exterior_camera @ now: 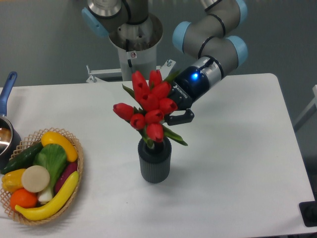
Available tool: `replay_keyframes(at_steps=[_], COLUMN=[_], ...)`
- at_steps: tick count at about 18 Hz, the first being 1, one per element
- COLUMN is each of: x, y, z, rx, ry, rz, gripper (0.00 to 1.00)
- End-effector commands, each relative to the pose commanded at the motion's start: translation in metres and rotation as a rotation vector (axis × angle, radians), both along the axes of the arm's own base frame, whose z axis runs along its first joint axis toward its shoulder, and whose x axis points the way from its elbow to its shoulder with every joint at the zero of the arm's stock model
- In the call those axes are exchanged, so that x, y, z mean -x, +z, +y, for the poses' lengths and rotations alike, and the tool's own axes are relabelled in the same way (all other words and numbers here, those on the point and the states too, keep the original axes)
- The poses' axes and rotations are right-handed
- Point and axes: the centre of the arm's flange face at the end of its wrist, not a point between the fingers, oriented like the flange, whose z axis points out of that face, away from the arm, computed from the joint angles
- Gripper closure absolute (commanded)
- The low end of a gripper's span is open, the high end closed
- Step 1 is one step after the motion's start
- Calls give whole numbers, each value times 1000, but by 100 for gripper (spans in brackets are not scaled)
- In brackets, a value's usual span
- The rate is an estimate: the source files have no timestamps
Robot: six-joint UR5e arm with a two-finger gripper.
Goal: Insert the flowers into the vase
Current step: 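Lower the tulip stems into the black vase opening, then open the gripper to release the tulips in the vase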
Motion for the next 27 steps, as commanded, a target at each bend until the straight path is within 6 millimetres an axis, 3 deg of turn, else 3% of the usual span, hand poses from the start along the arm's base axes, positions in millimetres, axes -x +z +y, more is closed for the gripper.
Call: replay_keyframes(at_steps=[7, 14, 22, 25, 27], x=[2, 3, 5, 4, 5], y=[-32, -39, -69, -71, -71], z=[-2, -5, -4, -4, -3], rx=[37, 65, 121, 123, 122], ry=[10, 18, 18, 16, 17], rz=[5, 14, 6, 4, 7], gripper=[69, 69, 68, 66, 54])
